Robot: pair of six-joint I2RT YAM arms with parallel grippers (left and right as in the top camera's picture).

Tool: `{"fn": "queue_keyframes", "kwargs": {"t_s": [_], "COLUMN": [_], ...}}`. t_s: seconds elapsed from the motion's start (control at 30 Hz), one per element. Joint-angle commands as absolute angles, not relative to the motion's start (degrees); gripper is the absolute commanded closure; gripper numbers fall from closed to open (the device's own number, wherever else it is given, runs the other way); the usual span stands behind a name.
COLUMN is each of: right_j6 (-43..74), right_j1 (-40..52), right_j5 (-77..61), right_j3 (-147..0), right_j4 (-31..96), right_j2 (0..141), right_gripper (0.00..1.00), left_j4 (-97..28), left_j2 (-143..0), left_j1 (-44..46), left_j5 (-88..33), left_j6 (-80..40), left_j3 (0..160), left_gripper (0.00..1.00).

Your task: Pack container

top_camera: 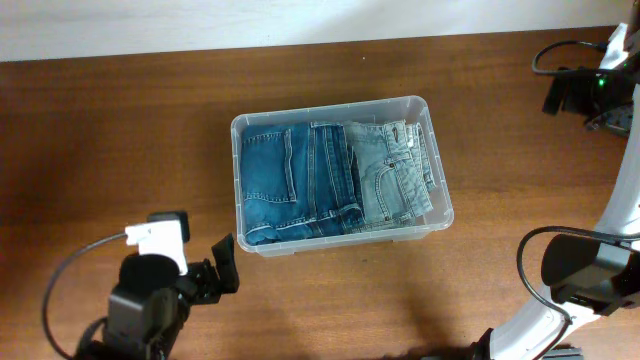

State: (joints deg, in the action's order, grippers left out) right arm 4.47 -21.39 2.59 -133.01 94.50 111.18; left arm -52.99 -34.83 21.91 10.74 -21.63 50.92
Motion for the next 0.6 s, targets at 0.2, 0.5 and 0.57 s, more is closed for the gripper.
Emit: {"fn": "queue_keyframes", "kwargs": {"t_s": [0.2, 0.5, 0.57], "right_j6": [4.7, 4.7, 4.7], "right_j1": [-21.4, -21.4, -21.4], "right_j5": [3.1, 3.1, 3.1], "right_j3": [-133.2, -133.2, -133.2], "right_j4": [94.5, 94.5, 94.5], "right_j2": [110.7, 110.7, 110.7], "right_gripper": [0.02, 0.02, 0.01], "left_j4": [-28.4, -12.1, -11.0], "left_j2": [-24.3, -17.6, -16.4], "left_j1": [16.0, 11.3, 10.1], "left_j5": [8.1, 6.1, 5.7], "left_j6": [-21.4, -21.3, -21.3], "left_j3": [28.1, 15.4, 13.8], "left_gripper": [0.00, 0.01, 0.00]}}
